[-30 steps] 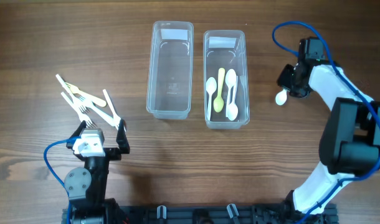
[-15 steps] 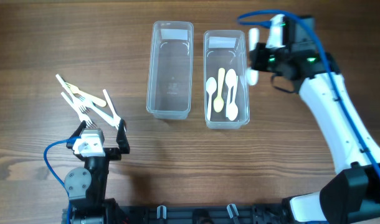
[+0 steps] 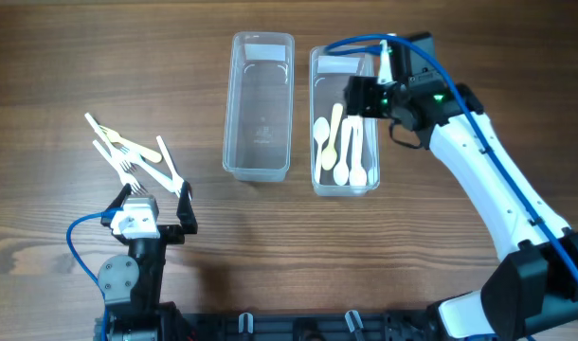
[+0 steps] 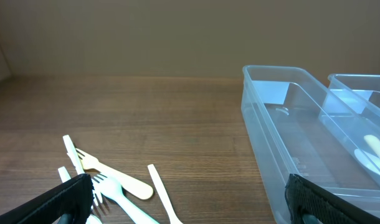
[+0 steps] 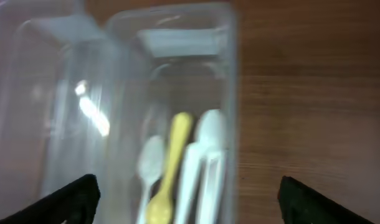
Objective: Pack container
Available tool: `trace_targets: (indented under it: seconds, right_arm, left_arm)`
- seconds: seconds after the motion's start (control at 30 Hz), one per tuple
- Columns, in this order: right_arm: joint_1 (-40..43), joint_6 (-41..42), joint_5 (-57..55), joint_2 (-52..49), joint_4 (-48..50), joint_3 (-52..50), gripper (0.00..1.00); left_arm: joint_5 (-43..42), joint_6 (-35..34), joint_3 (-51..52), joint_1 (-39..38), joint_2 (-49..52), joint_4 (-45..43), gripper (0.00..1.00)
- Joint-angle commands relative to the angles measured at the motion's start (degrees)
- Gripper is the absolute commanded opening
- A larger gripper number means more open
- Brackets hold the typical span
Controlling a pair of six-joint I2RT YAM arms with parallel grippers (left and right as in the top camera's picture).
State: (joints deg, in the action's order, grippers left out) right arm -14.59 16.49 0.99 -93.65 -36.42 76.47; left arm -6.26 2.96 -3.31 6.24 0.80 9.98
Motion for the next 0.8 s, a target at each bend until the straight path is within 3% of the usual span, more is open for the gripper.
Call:
trace_targets:
  seconds: [0.0, 0.23, 0.77]
  right_arm:
    - [6.25, -0.52, -13.79, 2.99, -1.03, 0.76, 1.0]
    - [17.44, -6.01, -10.19, 3.98, -2.73, 0.76, 1.0]
    - [17.99, -6.01, -10.16, 3.98, -3.3, 0.76, 1.0]
  left_arm:
    - [-0.09, 1.14, 0.37, -0.35, -0.37, -0.17, 1.0]
    - [-0.09, 1.14, 0.37, -0.35, -0.37, -0.15, 1.0]
    - [-0.09, 1.14, 0.37, -0.35, -0.37, -0.15, 1.0]
